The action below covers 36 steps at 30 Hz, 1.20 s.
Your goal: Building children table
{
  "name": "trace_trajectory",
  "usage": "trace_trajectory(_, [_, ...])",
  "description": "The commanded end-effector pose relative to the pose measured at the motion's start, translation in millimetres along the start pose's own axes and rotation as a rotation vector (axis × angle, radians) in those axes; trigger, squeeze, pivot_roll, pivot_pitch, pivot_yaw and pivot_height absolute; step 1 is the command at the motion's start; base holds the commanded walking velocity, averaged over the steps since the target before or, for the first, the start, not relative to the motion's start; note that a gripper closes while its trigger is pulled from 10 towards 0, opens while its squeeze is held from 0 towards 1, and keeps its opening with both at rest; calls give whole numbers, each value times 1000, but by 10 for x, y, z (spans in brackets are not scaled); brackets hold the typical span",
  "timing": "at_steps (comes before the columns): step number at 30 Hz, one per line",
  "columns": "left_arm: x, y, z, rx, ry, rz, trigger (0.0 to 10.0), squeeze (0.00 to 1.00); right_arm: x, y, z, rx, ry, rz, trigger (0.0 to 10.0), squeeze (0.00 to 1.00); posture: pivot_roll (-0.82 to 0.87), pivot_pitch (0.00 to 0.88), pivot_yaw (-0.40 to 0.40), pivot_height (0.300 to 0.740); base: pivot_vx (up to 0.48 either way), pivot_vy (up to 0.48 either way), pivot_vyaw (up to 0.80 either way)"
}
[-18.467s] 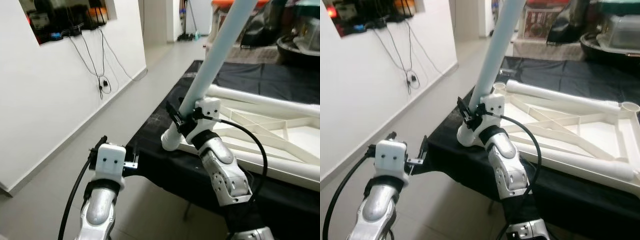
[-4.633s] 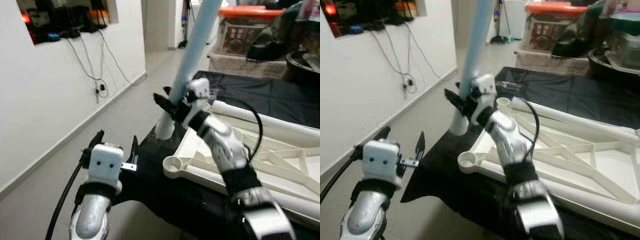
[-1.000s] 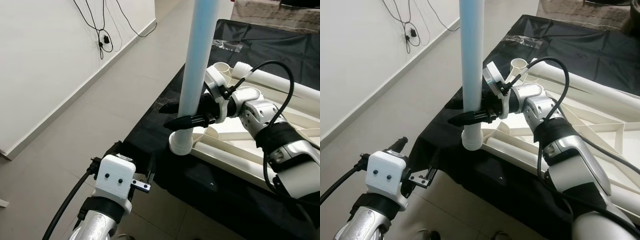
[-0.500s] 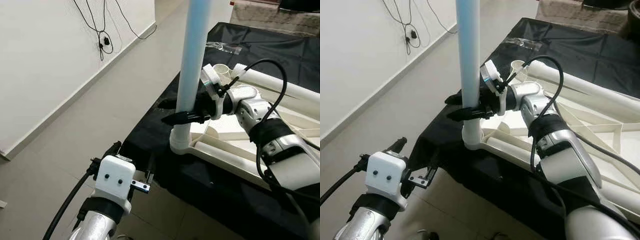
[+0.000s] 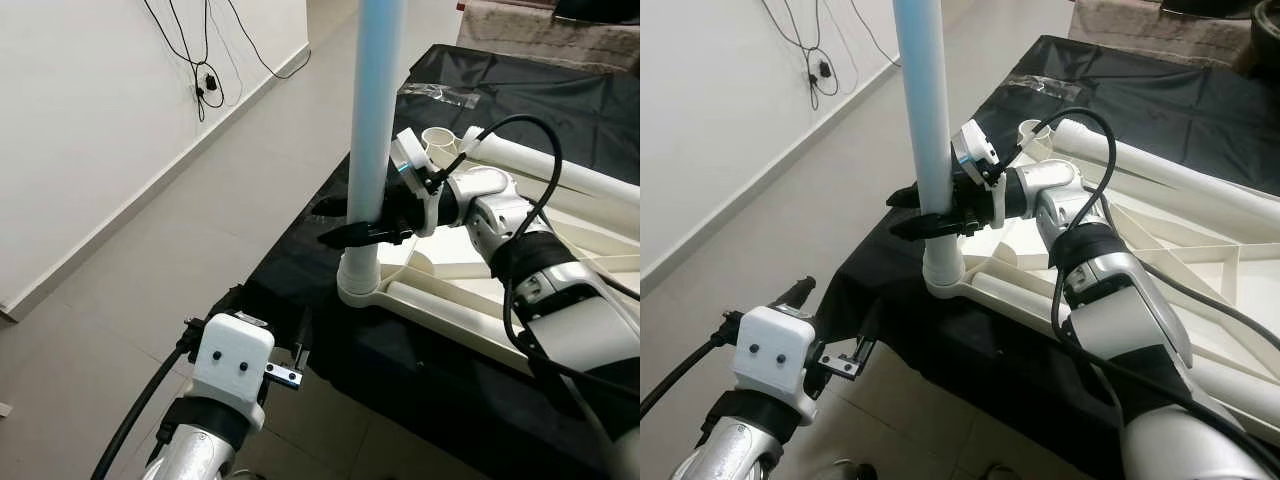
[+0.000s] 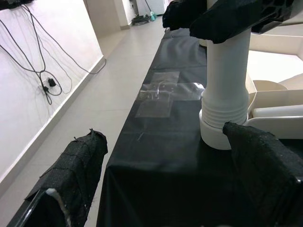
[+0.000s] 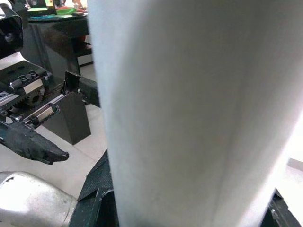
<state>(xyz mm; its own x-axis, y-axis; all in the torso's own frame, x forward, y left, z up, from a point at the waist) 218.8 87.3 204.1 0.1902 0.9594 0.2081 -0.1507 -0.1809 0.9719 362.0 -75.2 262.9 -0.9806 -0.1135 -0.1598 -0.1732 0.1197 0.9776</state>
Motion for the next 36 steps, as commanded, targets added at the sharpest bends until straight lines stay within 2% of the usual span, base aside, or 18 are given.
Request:
trace_trajectory(1, [9,-44,-13,17,6,10,10000,0,42,-90,61,8,29,25,10000,0,110,193,13,740,0,0,0])
trace_trajectory(13, [17,-33,-1,10,14,13,10000,0,-35,-274,154,14,-61,40,10000,0,108,194,11,740,0,0,0])
trace_trajectory(19, [30,-38,27,5,16,18,10000,0,-181,-514,104,78,-278,65,10000,0,96,180,17,740,0,0,0])
trace_trajectory(22, [30,-38,27,5,16,18,10000,0,-181,-514,104,78,-278,65,10000,0,96,180,17,740,0,0,0])
trace_trajectory(25, [34,-35,58,-5,16,24,10000,0,-355,-653,50,108,-495,116,10000,0,89,173,17,740,0,0,0])
trace_trajectory(27, [34,-33,64,-7,16,25,10000,0,-382,-666,37,110,-530,124,10000,0,89,173,17,740,0,0,0])
trace_trajectory(28, [41,-38,74,-8,18,26,10000,0,-453,-744,0,113,-641,158,10000,0,82,162,15,740,0,0,0])
trace_trajectory(30, [41,-38,74,-8,18,26,10000,0,-453,-744,0,113,-641,158,10000,0,82,162,15,740,0,0,0])
trace_trajectory(31, [47,-45,82,-9,20,27,10000,0,-492,-803,-26,117,-713,181,10000,0,81,161,14,740,0,0,0])
trace_trajectory(34, [47,-45,82,-9,20,27,10000,0,-492,-803,-26,117,-713,181,10000,0,81,161,14,740,0,0,0])
trace_trajectory(35, [54,-45,91,-12,21,30,10000,0,-545,-873,-64,116,-812,227,10000,0,80,160,15,740,0,0,0])
trace_trajectory(36, [70,-48,103,-15,27,34,10000,0,-620,-954,-130,118,-965,272,10000,0,77,149,10,740,0,0,0])
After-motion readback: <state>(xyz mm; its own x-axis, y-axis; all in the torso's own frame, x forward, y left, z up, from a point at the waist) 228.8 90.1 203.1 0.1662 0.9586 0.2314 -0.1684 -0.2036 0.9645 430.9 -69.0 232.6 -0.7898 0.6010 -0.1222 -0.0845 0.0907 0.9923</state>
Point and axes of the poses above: a point about 5 cm out from each wrist's last joint towards the gripper, its own z axis pointing out of the wrist towards the gripper, its own y axis along the axis of the wrist's last joint, x = y × z, the point moved 5 cm from there along z, pointing out of the wrist towards the gripper, and after that the axes turned 4 degrees about z, right-handed, at the moved point
